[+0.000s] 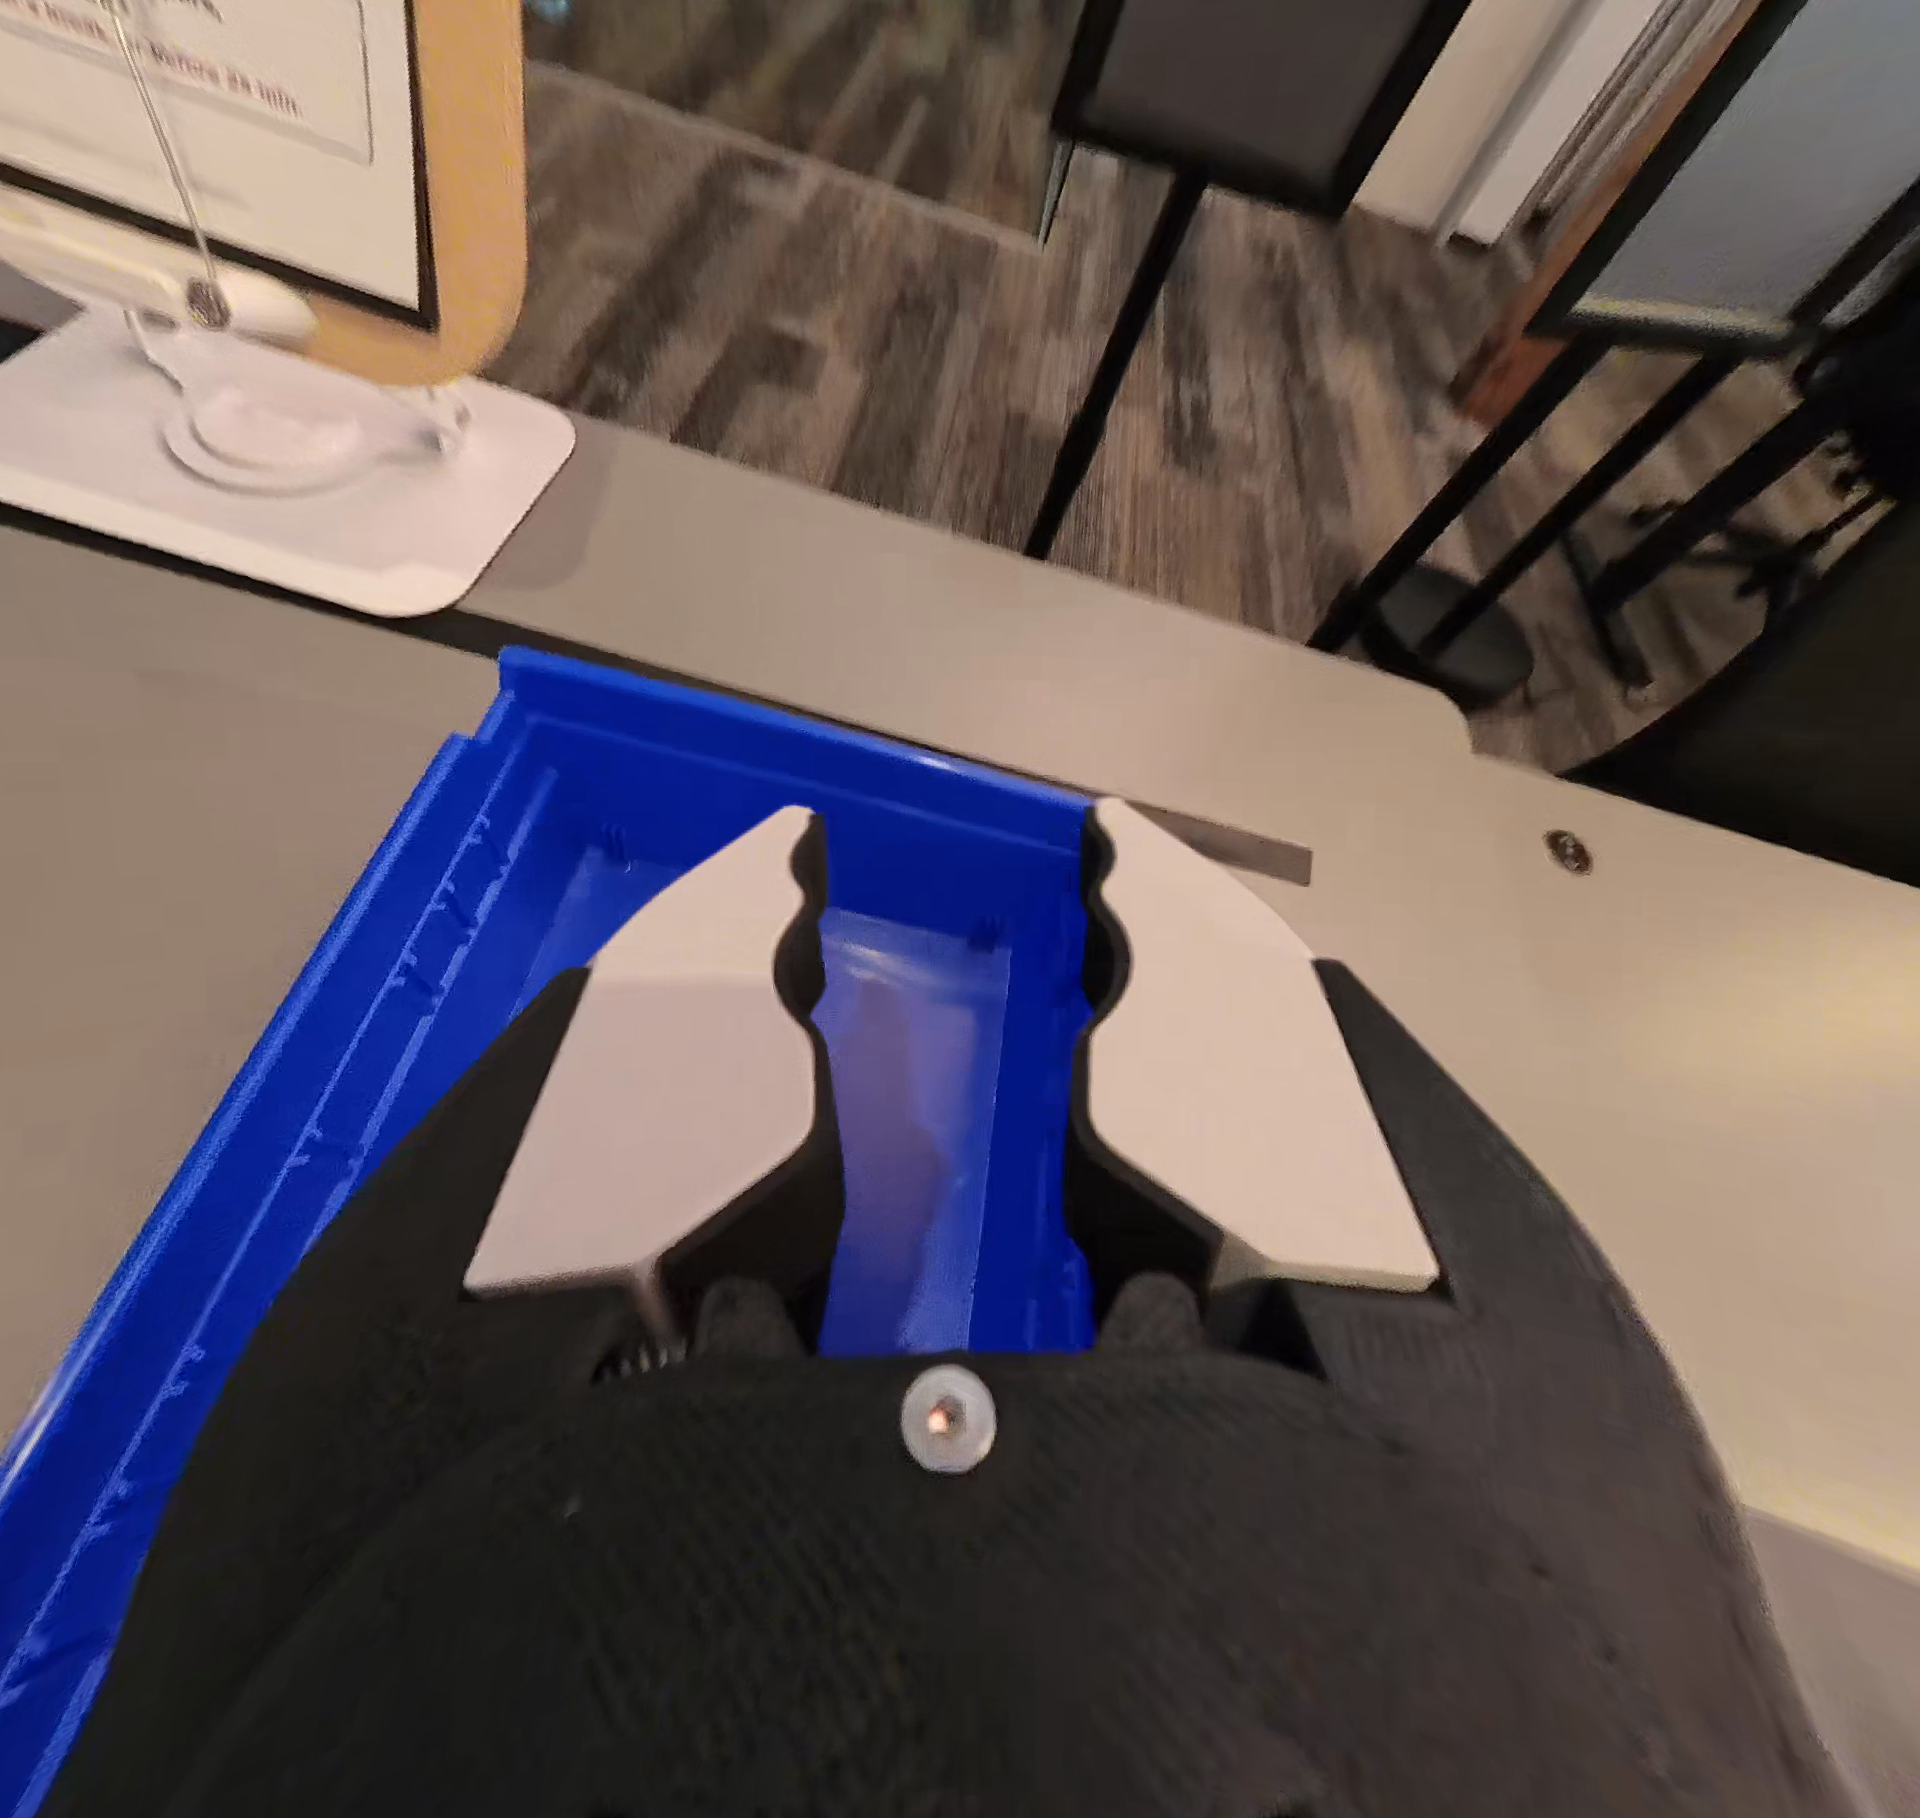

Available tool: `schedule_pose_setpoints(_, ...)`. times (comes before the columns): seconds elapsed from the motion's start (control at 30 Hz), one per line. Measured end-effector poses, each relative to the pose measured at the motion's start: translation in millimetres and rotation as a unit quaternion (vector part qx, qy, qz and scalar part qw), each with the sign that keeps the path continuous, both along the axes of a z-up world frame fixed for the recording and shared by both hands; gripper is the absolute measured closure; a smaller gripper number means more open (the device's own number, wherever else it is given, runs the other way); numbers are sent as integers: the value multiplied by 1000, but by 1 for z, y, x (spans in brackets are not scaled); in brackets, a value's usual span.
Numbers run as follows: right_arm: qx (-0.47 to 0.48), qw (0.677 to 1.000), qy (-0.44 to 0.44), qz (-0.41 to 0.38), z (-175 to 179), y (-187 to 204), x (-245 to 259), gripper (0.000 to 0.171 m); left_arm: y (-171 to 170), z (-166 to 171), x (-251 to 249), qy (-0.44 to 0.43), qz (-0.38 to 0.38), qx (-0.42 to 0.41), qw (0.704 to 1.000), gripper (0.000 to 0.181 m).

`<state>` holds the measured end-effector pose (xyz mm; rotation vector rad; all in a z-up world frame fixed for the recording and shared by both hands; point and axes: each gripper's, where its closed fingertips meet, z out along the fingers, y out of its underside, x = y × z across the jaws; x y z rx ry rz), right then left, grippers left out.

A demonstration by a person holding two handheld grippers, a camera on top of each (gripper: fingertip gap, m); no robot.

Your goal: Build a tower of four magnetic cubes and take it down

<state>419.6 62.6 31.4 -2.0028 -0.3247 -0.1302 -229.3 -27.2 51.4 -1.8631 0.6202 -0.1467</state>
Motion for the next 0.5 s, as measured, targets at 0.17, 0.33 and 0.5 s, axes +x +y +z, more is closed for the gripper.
schedule_pose_setpoints(0.17,74,997,29,14,20,-2,1,100,-15,13,9,-24,-16,21,999,86)
schedule_pose_setpoints(0.33,181,974,122,66,56,-10,-6,98,-45,67,30,-157,-112,123,973,84)
schedule_pose_setpoints(0.5,237,959,120,97,74,-23,-6,96,-60,31,42,-107,-155,30,982,97)
